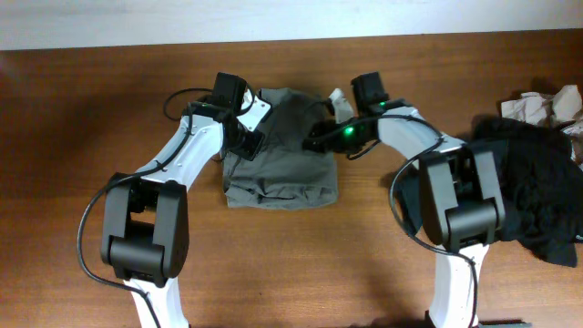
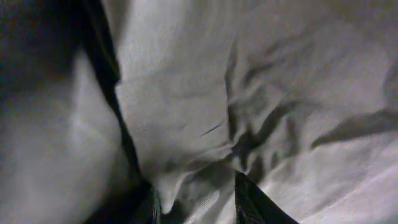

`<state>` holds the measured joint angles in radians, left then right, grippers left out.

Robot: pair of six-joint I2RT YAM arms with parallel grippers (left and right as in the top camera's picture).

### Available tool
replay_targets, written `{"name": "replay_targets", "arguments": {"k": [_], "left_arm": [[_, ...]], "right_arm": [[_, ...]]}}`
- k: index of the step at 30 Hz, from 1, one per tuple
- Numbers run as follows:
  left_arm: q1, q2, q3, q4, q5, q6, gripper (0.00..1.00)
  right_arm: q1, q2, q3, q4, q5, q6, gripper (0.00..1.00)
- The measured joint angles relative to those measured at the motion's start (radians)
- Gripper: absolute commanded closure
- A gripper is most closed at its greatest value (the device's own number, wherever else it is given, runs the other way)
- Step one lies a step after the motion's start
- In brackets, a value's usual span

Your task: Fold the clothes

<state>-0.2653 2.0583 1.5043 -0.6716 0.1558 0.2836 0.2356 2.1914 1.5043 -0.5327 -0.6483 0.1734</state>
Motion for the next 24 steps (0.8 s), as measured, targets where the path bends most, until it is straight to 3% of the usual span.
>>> {"name": "replay_targets", "arguments": {"k": [2, 5, 6, 13, 24], "left_arm": [[0.000, 0.000, 0.000, 0.000, -0.001, 0.000, 0.62], [0.000, 0.000, 0.000, 0.000, -0.006, 0.000, 0.62], [0.000, 0.000, 0.000, 0.000, -0.007, 0.000, 0.62], [0.000, 0.000, 0.000, -0.001, -0.006, 0.000, 0.62], [-0.001, 0.000, 0.000, 0.007, 0.033, -0.061, 0.62]], "right_arm": [[0.016, 0.001, -0.008, 0.008, 0.003, 0.008, 0.55], [0.029, 0.003, -0.019, 0.010, 0.004, 0.017, 0.90], [0.029, 0.005, -0.020, 0.007, 0.003, 0.025, 0.96], [-0.007, -0.003, -0.020, -0.117, 0.005, 0.031, 0.96], [-0.113, -0.210, 0.104, -0.475, 0.283, -0.016, 0.96]]}}
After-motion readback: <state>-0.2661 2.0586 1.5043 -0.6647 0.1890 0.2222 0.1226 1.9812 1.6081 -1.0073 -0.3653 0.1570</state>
